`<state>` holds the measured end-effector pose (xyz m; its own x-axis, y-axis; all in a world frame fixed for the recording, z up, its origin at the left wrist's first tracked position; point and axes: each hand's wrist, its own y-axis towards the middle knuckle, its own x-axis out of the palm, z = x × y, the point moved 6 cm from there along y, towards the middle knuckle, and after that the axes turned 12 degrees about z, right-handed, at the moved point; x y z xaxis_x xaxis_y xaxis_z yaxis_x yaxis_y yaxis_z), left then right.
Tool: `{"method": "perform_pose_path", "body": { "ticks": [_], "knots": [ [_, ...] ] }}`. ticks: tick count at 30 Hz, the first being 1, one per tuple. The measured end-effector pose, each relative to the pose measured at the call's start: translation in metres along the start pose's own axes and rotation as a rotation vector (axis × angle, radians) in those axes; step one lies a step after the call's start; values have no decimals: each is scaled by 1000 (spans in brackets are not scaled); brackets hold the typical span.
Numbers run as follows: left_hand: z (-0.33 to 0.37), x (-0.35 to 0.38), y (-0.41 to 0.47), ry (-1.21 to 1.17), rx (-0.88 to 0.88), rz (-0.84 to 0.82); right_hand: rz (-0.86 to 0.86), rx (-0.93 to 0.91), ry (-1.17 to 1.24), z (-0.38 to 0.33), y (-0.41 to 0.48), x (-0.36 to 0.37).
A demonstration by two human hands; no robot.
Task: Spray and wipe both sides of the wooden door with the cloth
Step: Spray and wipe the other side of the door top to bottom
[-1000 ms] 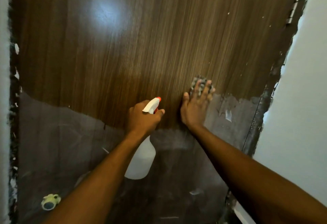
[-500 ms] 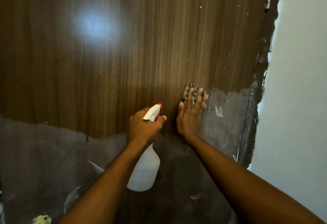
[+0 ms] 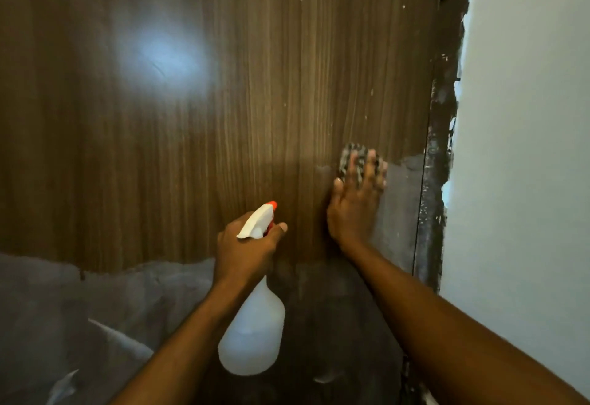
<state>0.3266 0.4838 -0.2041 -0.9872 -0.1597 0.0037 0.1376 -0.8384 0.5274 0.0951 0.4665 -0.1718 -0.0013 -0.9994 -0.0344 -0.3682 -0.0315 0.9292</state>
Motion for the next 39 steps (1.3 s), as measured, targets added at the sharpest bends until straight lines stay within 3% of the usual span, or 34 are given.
{"method": "perform_pose_path", "body": {
  "ticks": [2, 5, 7, 9, 13, 17, 20, 23, 25, 27, 31, 36, 37, 39],
  "knots": [
    [0, 6, 0, -1, -7, -2, 15, -75, -20, -16, 5, 5],
    [3, 12, -3, 17, 25, 7, -62, -564, 32, -11, -31, 3],
    [3, 19, -9, 38, 23, -4, -124, -750, 53, 23, -50, -3],
    [6, 29, -19, 55, 35, -16, -117, -619, 21, 69, -50, -11],
    [15, 52, -39, 78, 18, -22, -154, 23, -38, 147, -31, -23],
    [19, 76, -47, 7, -36, -90, -124, 304, 50, 132, 16, -25],
    [17, 86, -52, -7, -39, -128, -71, 237, 108, 83, 49, -20],
    [17, 91, -52, 21, -5, -119, -63, -131, 107, 50, 40, -10],
    [20, 97, -52, 55, 25, -90, -102, -350, 124, 62, 11, -6],
    [24, 101, -51, 74, 26, -51, -119, -435, 126, 99, -20, -7],
    [40, 121, -56, 45, 74, -94, -102, -220, 66, 161, -36, -22],
    [21, 118, -69, 3, -70, -76, 29, 207, 133, 129, 29, -20],
    [13, 114, -74, 17, -97, -54, 35, 179, 131, 115, 33, -16],
    [-6, 105, -83, 42, -153, -25, 11, -55, 118, 86, 14, -7]
  ]
}}
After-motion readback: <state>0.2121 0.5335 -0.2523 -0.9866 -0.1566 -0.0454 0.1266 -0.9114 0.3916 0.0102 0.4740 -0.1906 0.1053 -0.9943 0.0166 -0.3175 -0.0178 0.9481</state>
